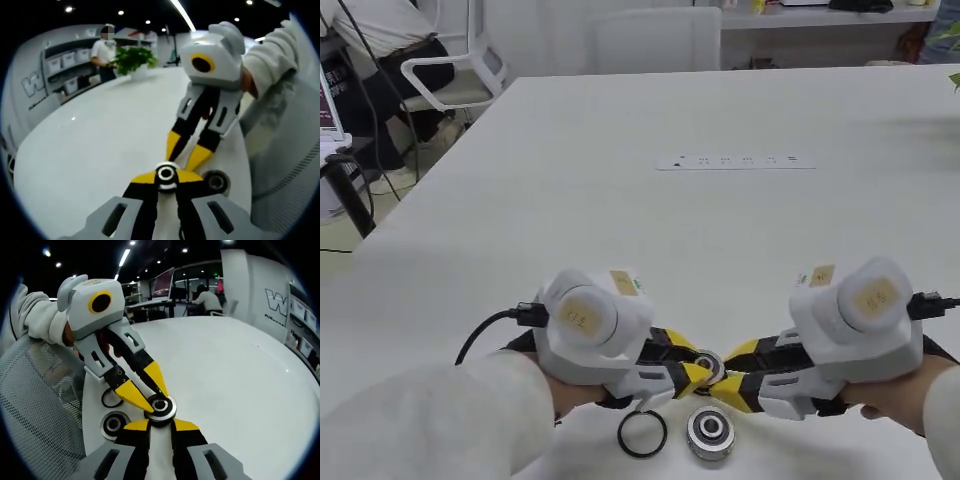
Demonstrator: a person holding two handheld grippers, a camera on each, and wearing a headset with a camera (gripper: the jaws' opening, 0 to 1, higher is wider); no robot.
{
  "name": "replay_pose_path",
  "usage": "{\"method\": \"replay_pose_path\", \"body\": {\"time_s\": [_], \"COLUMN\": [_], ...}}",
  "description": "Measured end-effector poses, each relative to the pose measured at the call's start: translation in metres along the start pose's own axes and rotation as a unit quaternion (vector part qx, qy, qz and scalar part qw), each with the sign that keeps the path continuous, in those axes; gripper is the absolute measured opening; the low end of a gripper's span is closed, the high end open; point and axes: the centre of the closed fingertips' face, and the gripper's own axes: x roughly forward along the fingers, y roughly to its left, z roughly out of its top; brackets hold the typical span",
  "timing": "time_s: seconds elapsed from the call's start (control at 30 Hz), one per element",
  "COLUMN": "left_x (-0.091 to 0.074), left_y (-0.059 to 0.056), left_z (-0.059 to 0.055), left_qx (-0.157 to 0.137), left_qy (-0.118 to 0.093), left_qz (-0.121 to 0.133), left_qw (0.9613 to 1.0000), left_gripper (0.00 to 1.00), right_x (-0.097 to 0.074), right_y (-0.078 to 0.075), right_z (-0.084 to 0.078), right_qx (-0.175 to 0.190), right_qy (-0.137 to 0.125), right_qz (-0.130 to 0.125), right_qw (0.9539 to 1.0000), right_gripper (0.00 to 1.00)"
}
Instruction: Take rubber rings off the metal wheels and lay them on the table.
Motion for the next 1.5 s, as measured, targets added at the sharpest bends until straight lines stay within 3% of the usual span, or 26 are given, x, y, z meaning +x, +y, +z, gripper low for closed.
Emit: {"method": "replay_pose_path", "body": {"time_s": [0.03, 0.07, 0.27, 0.6, 0.77, 0.9, 1.1, 1.27, 1.33, 1.37, 1.5], "left_x": [0.000, 0.000, -0.001, -0.001, -0.001, 0.000, 0.000, 0.000, 0.001, 0.001, 0.000], "left_y": [0.000, 0.000, 0.000, 0.000, 0.000, 0.000, -0.001, -0.002, -0.002, -0.002, -0.002], "left_z": [0.000, 0.000, 0.000, 0.000, 0.000, 0.000, 0.000, 0.000, 0.000, 0.000, 0.000], "left_qx": [0.000, -0.001, -0.001, -0.002, -0.003, -0.001, 0.001, 0.001, 0.002, 0.003, 0.005], "left_qy": [0.000, 0.000, 0.000, 0.000, 0.001, 0.001, 0.001, 0.001, 0.001, 0.001, 0.001], "left_qz": [0.000, 0.001, 0.001, 0.001, 0.002, 0.002, 0.001, -0.001, -0.001, -0.002, -0.002], "left_qw": [1.0000, 1.0000, 1.0000, 1.0000, 1.0000, 1.0000, 1.0000, 1.0000, 1.0000, 1.0000, 1.0000], "left_gripper": [0.14, 0.14, 0.14, 0.14, 0.14, 0.14, 0.14, 0.14, 0.14, 0.14, 0.14], "right_x": [-0.001, -0.001, -0.002, -0.006, -0.007, -0.007, -0.011, -0.012, -0.012, -0.012, -0.012], "right_y": [-0.002, -0.003, -0.003, -0.009, -0.009, -0.011, -0.011, -0.012, -0.009, -0.008, -0.007], "right_z": [-0.004, -0.002, -0.003, -0.002, -0.001, -0.001, 0.004, 0.004, 0.005, 0.005, 0.007], "right_qx": [-0.004, 0.005, 0.006, 0.092, 0.106, 0.157, 0.251, 0.274, 0.270, 0.256, 0.239], "right_qy": [0.011, -0.002, 0.008, 0.013, 0.010, 0.012, -0.020, -0.030, -0.031, -0.032, -0.032], "right_qz": [-0.002, -0.003, -0.006, -0.010, -0.014, -0.023, -0.008, 0.000, 0.001, 0.001, 0.001], "right_qw": [0.9999, 1.0000, 0.9999, 0.9956, 0.9942, 0.9872, 0.9676, 0.9612, 0.9624, 0.9663, 0.9706], "right_gripper": [0.04, 0.03, 0.01, 0.00, 0.00, 0.00, 0.00, 0.00, 0.00, 0.00, 0.00]}}
